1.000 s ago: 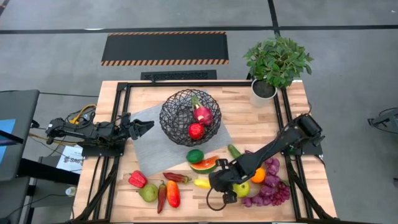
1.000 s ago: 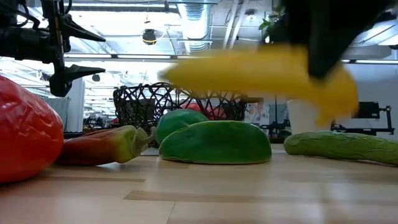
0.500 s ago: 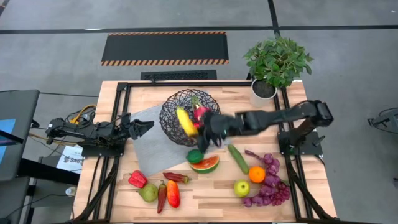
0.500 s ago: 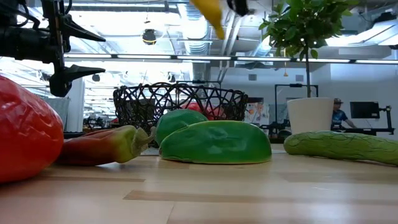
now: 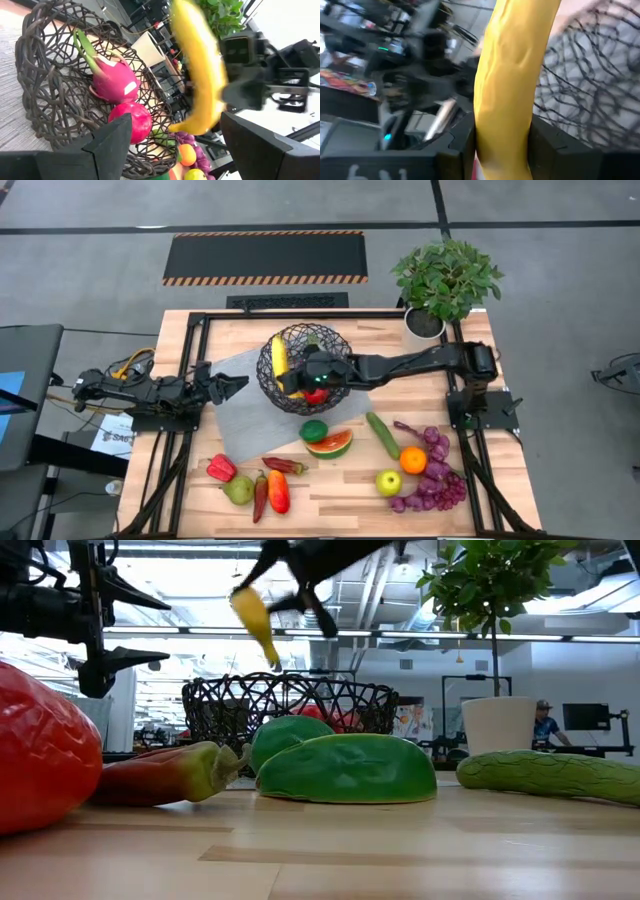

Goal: Build produce basket
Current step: Put the banana into the wired basket

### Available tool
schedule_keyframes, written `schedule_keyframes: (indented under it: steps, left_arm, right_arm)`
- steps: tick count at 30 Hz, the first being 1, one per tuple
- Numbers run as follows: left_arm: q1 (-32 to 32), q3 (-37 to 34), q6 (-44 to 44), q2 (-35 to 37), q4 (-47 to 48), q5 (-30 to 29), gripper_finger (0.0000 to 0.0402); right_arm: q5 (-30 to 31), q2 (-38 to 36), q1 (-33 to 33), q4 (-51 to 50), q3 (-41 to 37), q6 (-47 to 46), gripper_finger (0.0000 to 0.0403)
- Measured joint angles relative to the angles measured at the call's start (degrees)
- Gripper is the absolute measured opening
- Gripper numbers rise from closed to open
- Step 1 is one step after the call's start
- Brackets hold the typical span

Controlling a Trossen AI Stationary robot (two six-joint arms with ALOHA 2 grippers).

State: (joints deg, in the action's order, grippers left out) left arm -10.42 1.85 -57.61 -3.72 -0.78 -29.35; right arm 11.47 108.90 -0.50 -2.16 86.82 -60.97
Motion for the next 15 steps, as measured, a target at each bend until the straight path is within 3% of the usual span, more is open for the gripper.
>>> schedule_keyframes:
  steps: [15]
  left_arm:
    - [0.0,0.0,-0.52,-0.05,0.02,0.12,0.0289]
  right_arm:
    - [0.38,5.07,0.1,-3.19,-0.07,-1.75,0.0158]
